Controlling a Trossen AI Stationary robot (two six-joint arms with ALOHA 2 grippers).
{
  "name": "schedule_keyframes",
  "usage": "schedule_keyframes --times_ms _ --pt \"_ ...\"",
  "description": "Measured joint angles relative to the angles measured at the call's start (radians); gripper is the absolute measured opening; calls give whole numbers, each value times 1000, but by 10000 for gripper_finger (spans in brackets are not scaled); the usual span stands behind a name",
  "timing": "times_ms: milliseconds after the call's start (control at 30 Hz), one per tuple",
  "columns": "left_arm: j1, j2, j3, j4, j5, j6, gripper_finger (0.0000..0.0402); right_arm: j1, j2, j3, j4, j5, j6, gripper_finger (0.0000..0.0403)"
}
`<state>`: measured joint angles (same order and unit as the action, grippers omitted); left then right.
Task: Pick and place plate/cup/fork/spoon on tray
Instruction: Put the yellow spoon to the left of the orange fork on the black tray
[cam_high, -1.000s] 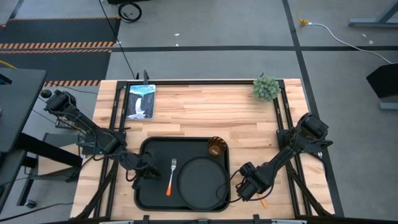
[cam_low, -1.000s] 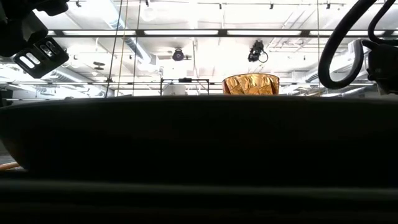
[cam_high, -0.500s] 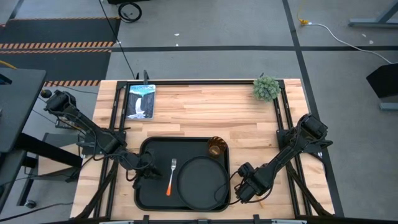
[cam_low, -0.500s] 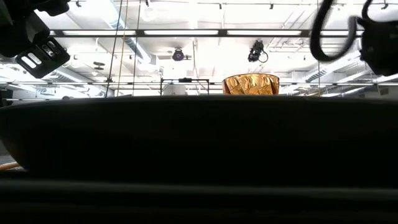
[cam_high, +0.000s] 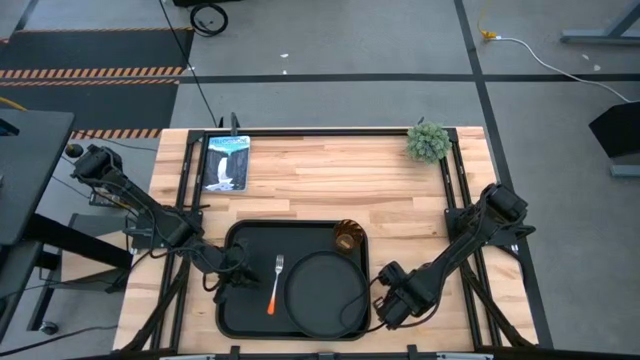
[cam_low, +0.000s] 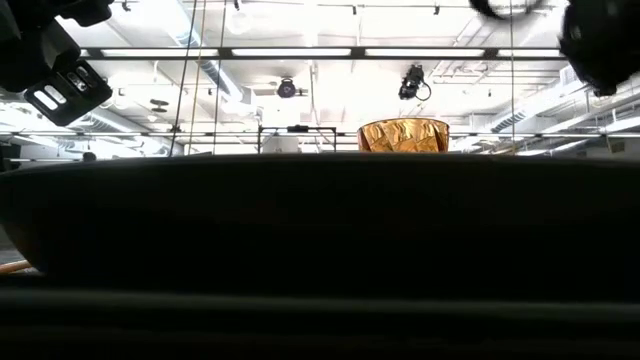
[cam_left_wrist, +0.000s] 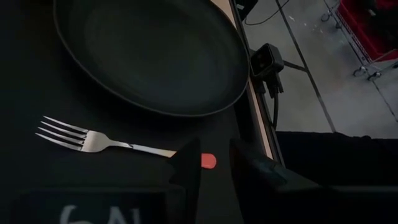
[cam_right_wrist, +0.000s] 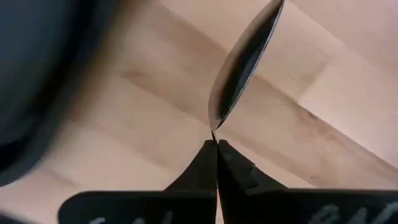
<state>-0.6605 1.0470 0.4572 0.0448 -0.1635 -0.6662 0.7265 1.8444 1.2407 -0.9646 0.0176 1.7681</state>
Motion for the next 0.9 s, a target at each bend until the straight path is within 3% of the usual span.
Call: schedule_keyframes --times_ms 233,433,733,900 --pt "0 0 0 2 -1 27 92 0 -4 116 42 133 -69 0" --pt "-12 0 0 6 -7 32 111 -10 -4 167 180 317 -163 0" --pt "-77 0 0 53 -96 35 181 -89 4 167 478 499 -463 0" --pt "-79 39 0 160 -106 67 193 -158 4 167 661 557 -692 0"
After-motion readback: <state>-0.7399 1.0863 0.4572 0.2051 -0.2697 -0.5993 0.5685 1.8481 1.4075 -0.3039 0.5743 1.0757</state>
